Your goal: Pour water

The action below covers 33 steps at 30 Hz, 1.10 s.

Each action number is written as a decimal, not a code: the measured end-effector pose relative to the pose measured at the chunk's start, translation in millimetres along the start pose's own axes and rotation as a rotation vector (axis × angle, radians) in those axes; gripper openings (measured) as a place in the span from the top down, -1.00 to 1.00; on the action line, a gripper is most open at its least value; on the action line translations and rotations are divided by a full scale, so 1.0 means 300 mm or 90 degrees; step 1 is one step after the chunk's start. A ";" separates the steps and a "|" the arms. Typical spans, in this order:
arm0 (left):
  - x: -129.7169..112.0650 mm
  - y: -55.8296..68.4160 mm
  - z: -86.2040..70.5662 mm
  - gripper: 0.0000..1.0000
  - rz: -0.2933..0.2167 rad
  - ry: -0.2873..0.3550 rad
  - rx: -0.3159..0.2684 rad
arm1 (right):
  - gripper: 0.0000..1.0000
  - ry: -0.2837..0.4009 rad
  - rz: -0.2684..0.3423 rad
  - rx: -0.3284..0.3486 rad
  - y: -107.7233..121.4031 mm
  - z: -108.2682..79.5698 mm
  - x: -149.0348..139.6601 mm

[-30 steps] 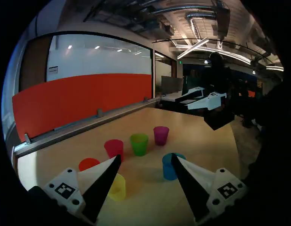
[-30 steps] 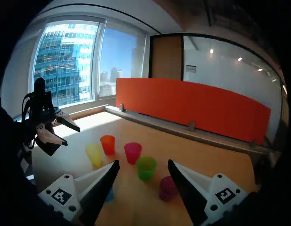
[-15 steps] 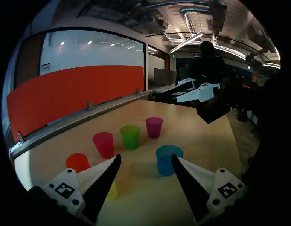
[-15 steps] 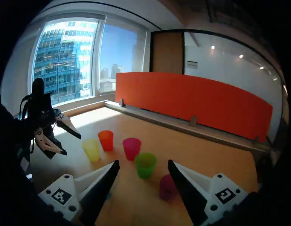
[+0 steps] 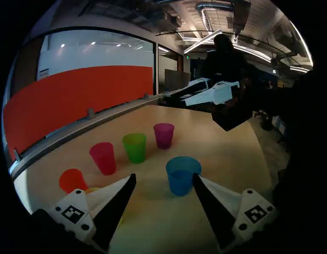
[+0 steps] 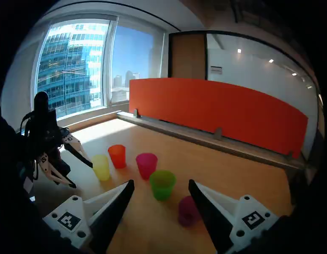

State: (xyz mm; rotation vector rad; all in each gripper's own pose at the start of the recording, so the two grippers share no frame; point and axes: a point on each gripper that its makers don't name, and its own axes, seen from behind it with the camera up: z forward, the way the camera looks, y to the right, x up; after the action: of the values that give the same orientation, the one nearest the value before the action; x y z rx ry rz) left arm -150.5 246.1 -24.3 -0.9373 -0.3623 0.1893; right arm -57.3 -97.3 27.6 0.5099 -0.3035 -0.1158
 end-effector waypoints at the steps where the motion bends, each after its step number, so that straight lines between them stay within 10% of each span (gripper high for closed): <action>1: -0.006 0.009 0.007 -0.97 0.002 -0.004 -0.005 | -0.99 0.000 0.000 0.000 0.002 0.002 0.000; 33: -0.106 0.122 0.205 -0.98 0.034 -0.089 -0.102 | -0.99 -0.012 0.005 -0.002 0.040 0.041 -0.023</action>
State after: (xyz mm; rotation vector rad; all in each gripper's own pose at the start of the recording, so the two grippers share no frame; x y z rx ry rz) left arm -203.5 303.4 -28.1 -1.0962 -0.4870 0.2791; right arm -67.3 -91.4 42.0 0.5050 -0.3243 -0.1137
